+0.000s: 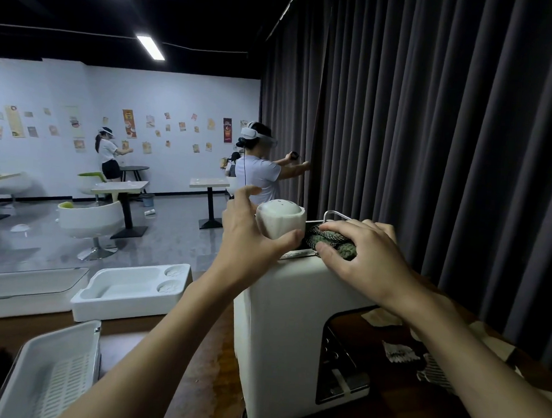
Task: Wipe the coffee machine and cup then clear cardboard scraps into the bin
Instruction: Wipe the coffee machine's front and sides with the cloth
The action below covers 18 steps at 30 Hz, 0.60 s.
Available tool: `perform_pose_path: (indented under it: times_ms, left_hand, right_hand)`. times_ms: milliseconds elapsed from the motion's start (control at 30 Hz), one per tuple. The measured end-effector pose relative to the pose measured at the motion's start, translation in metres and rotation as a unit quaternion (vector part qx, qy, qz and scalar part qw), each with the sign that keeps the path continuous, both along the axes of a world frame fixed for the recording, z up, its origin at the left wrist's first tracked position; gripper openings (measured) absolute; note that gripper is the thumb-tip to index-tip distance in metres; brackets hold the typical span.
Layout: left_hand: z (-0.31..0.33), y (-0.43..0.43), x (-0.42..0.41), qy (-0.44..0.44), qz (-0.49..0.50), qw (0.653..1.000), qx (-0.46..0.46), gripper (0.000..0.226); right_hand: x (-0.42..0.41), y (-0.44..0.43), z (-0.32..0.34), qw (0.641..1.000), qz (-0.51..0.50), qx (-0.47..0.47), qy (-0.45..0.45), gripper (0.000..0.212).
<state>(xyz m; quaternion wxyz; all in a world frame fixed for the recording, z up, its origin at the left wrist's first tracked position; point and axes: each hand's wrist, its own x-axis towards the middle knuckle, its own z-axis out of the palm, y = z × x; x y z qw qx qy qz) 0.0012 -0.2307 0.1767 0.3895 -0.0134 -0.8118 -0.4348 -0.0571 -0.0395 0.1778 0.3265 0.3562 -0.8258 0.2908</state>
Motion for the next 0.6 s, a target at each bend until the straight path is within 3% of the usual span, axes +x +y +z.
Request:
perform_pose_path:
  times_ms: [133, 300, 433, 600]
  left_hand:
    - [0.0009, 0.0009, 0.0005, -0.019, -0.044, 0.998, 0.029, 0.096]
    - [-0.0009, 0.0010, 0.0005, 0.022, -0.001, 1.000, -0.002, 0.080]
    - [-0.0014, -0.0002, 0.0001, -0.010, -0.046, 0.998, 0.032, 0.090]
    - [-0.0020, -0.0046, -0.0023, -0.006, -0.040, 0.999, 0.030, 0.093]
  right_hand:
    - [0.0000, -0.0001, 0.0003, 1.000, -0.001, 0.000, -0.001, 0.031]
    - [-0.0006, -0.0001, 0.0006, 1.000, 0.001, 0.004, -0.004, 0.033]
    - [0.0007, -0.0003, 0.0007, 1.000, 0.004, 0.005, -0.013, 0.045]
    - [0.0011, 0.0010, 0.0009, 1.000, 0.005, 0.009, -0.017, 0.042]
